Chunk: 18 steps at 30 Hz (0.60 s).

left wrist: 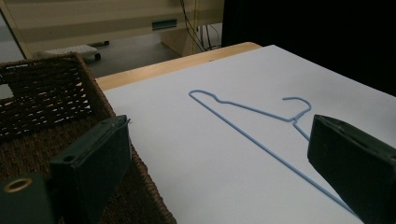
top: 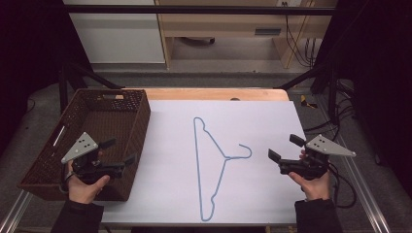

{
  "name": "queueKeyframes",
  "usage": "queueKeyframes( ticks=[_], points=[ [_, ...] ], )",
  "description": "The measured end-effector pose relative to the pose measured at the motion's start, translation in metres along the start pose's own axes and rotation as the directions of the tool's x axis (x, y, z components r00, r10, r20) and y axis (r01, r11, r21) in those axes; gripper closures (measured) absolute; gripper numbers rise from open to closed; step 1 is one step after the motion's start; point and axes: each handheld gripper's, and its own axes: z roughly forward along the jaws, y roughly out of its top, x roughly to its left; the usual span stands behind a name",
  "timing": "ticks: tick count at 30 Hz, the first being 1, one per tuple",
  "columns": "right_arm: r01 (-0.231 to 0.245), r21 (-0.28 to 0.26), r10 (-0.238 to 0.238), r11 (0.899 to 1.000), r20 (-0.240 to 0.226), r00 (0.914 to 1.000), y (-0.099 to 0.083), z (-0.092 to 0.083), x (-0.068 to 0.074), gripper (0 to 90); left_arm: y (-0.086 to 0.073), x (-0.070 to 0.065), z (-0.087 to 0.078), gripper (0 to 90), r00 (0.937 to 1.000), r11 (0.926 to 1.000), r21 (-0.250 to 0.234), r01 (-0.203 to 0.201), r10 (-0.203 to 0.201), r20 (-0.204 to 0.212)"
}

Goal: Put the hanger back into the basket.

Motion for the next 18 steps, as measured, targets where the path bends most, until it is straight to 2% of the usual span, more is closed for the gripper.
queueKeyframes(
  ticks=[11,18],
  points=[
    [0.001,0.007,-0.001,1.000,0.006,1.0000,0.000,0.000,0.001,5.2,0.004,-0.014,0.004,7.2,0.9999,0.9999,0.006,-0.009,0.009,0.006],
    [0.014,0.008,-0.014,1.000,0.007,0.9999,0.001,0.001,0.004,5.1,0.005,-0.035,0.016,7.6,0.9993,0.9993,0.022,-0.028,0.028,0.026]
  ],
)
